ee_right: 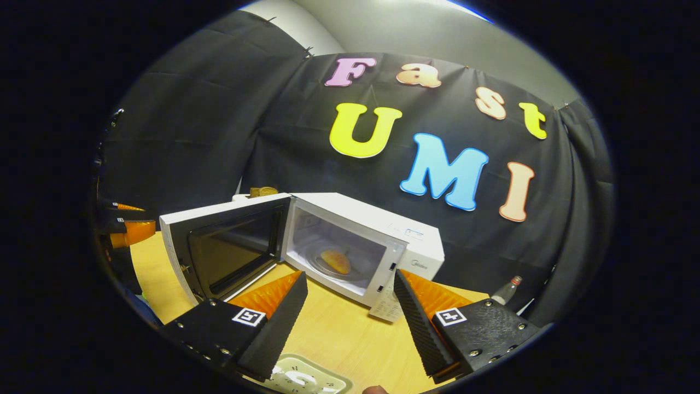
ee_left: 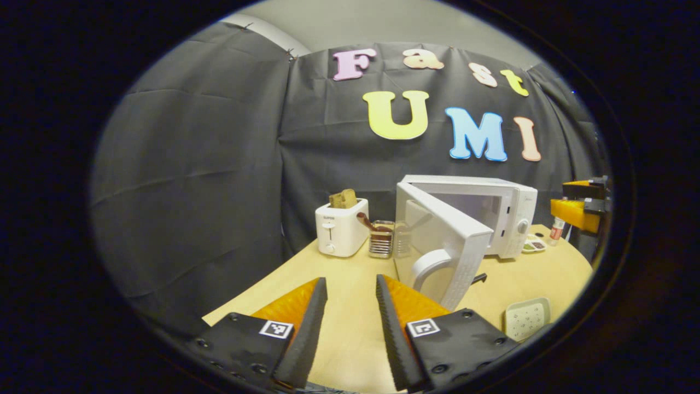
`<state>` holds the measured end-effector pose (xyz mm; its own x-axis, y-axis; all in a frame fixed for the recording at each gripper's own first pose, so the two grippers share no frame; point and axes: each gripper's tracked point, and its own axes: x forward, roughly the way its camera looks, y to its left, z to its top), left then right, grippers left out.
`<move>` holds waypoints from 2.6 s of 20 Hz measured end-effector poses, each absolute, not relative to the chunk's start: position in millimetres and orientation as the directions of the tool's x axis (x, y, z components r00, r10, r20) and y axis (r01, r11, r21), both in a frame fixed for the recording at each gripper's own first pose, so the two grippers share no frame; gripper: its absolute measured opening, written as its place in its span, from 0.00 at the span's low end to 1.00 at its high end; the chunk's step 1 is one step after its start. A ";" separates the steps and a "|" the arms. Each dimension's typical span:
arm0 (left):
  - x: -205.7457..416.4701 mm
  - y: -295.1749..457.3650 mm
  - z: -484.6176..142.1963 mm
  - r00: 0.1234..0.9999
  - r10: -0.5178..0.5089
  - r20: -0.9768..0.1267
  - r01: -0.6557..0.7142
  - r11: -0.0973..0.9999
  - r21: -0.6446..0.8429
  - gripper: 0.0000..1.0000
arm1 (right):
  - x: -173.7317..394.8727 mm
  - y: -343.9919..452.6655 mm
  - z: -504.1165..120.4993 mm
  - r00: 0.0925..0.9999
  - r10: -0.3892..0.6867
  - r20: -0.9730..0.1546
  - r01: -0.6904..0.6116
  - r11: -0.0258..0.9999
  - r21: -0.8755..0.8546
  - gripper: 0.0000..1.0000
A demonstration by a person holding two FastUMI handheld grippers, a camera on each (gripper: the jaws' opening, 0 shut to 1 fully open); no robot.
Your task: Open the microwave oven with the left hand, put the food in, and close the microwave oven.
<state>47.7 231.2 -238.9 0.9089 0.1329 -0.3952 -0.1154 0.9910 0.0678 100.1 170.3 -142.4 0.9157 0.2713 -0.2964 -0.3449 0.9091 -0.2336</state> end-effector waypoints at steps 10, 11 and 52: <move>80.2 187.8 -257.3 0.909 0.032 -0.415 -0.013 0.999 0.049 0.07 | 60.0 112.3 -139.3 0.933 0.144 -0.330 -0.226 0.948 -0.225 0.97; 82.1 178.3 -258.0 0.907 0.009 -0.421 0.003 1.000 0.028 0.07 | 59.8 109.1 -139.0 0.933 0.137 -0.332 -0.219 0.951 -0.221 0.97; 252.9 -92.5 -258.5 0.850 -0.306 -0.428 0.334 0.942 -0.009 0.07 | 112.3 -23.9 -141.1 0.937 0.082 -0.341 -0.120 0.988 -0.092 0.98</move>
